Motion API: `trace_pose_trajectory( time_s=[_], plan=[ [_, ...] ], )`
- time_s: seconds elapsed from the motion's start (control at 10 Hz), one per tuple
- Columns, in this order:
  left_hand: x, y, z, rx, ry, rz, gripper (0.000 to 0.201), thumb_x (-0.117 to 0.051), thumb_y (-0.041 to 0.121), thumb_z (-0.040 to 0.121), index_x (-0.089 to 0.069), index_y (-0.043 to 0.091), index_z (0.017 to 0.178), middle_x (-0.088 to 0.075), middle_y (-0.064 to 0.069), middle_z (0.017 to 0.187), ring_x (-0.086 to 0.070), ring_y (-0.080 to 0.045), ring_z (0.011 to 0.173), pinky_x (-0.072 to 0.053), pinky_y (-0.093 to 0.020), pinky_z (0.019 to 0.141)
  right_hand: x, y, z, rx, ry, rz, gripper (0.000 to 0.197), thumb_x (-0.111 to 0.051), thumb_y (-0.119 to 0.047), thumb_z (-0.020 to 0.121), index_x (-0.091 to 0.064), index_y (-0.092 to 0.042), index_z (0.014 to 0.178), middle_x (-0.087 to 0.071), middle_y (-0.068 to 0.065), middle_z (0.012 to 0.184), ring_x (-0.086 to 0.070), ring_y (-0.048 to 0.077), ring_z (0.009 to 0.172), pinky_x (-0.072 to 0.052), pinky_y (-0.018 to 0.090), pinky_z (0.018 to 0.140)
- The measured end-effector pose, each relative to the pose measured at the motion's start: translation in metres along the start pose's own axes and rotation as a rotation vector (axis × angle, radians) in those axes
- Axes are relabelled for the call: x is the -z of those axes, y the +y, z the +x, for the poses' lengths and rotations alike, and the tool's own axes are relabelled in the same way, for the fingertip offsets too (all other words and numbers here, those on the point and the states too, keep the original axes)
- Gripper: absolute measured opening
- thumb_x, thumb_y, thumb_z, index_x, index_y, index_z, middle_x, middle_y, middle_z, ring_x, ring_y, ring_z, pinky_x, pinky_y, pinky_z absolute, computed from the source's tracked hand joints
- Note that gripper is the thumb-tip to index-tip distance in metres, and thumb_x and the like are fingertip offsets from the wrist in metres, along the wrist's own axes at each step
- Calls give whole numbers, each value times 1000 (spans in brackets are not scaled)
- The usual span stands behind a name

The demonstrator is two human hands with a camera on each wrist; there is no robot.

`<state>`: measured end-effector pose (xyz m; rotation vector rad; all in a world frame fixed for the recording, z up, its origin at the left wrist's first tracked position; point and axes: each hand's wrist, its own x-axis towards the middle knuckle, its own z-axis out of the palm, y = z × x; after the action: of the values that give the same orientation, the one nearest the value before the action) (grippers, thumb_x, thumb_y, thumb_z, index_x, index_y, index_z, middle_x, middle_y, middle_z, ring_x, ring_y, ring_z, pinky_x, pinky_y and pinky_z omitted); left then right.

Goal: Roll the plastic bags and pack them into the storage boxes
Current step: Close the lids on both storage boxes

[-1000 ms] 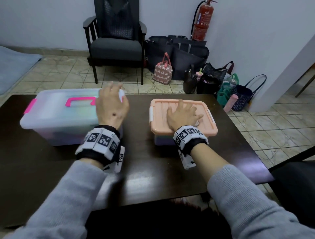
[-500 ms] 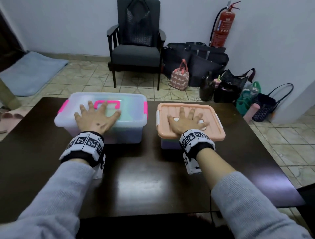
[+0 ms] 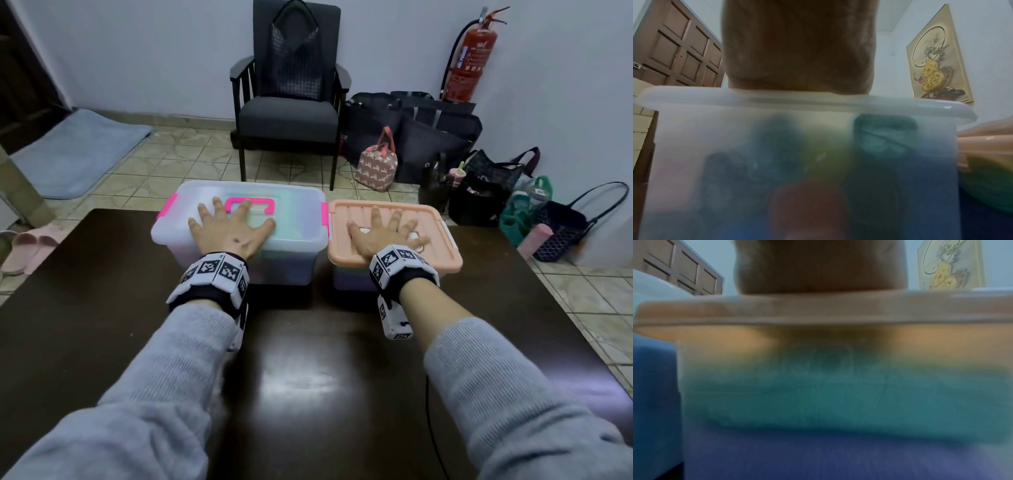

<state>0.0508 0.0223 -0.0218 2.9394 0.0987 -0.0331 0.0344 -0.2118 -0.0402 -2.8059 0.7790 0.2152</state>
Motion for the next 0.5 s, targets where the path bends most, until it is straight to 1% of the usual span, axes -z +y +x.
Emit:
trace_pose_trajectory(
  time_s=[0.2, 0.5],
  plan=[
    [-1, 8, 23, -6, 1, -13, 72, -29, 71, 85, -18, 38, 148, -3, -11, 159, -2, -36, 145, -4, -51, 115, 3, -7, 22, -5, 20, -3, 76, -20, -72, 85, -3, -35, 150, 7, 9, 159, 10, 41, 142, 6, 69, 104],
    [-1, 15, 37, -3, 7, -4, 72, -29, 70, 85, -19, 37, 148, -3, -10, 159, -3, -36, 145, -4, -51, 115, 7, -11, 41, 7, 16, -10, 76, -20, -73, 85, -5, -36, 149, 5, 8, 159, 8, 42, 142, 6, 69, 104]
  ],
)
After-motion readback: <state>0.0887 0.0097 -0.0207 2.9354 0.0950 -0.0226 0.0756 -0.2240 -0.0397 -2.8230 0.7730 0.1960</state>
